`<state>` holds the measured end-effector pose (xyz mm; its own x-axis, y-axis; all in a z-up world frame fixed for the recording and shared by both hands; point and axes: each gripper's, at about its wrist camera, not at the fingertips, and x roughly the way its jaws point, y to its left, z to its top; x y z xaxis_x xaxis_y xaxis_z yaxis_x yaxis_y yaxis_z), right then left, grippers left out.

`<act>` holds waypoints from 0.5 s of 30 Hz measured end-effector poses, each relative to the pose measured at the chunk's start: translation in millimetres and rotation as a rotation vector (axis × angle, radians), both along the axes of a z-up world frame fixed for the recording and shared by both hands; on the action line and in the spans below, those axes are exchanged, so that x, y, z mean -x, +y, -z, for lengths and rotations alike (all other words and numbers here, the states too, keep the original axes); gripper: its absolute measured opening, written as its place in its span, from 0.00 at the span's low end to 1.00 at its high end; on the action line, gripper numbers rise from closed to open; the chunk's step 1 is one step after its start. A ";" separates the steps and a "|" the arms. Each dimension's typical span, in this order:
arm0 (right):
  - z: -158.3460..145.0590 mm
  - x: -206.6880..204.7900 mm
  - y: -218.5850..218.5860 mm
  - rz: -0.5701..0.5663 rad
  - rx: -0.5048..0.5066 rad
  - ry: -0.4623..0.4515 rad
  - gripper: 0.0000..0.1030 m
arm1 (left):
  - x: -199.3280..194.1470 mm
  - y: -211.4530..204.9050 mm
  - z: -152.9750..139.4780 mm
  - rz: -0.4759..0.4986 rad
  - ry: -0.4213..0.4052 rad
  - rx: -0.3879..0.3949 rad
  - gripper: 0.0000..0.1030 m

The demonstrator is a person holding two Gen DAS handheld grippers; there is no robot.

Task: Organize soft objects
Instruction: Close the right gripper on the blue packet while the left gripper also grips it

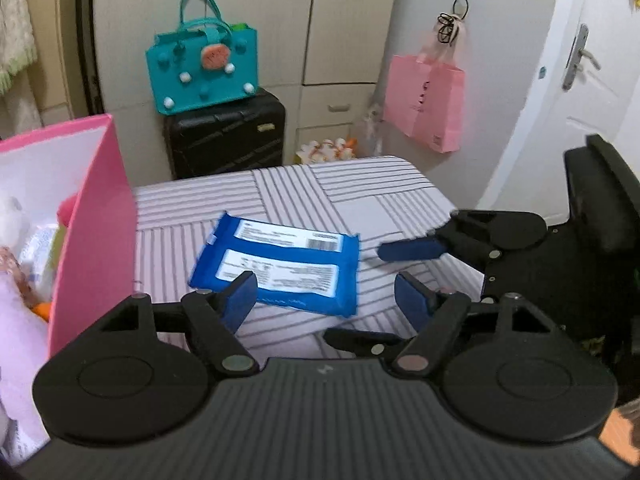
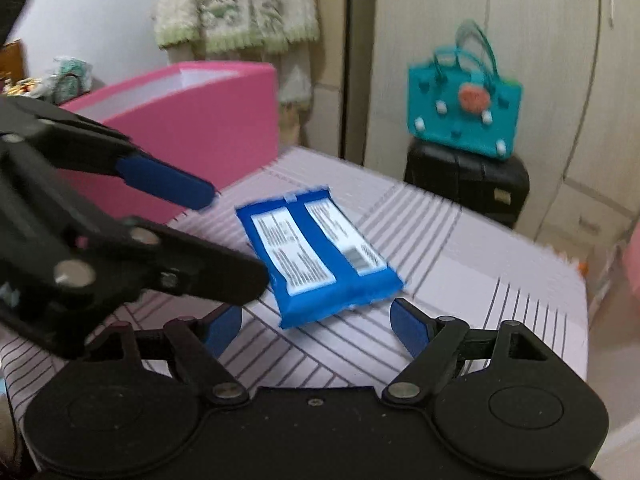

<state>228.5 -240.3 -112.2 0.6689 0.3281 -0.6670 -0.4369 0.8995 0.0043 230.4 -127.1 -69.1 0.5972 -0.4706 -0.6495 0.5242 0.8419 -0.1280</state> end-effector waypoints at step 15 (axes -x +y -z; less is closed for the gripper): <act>4.9 -21.2 -31.8 0.074 0.055 -0.053 0.78 | -37.8 -0.6 17.2 -0.119 0.064 0.013 0.76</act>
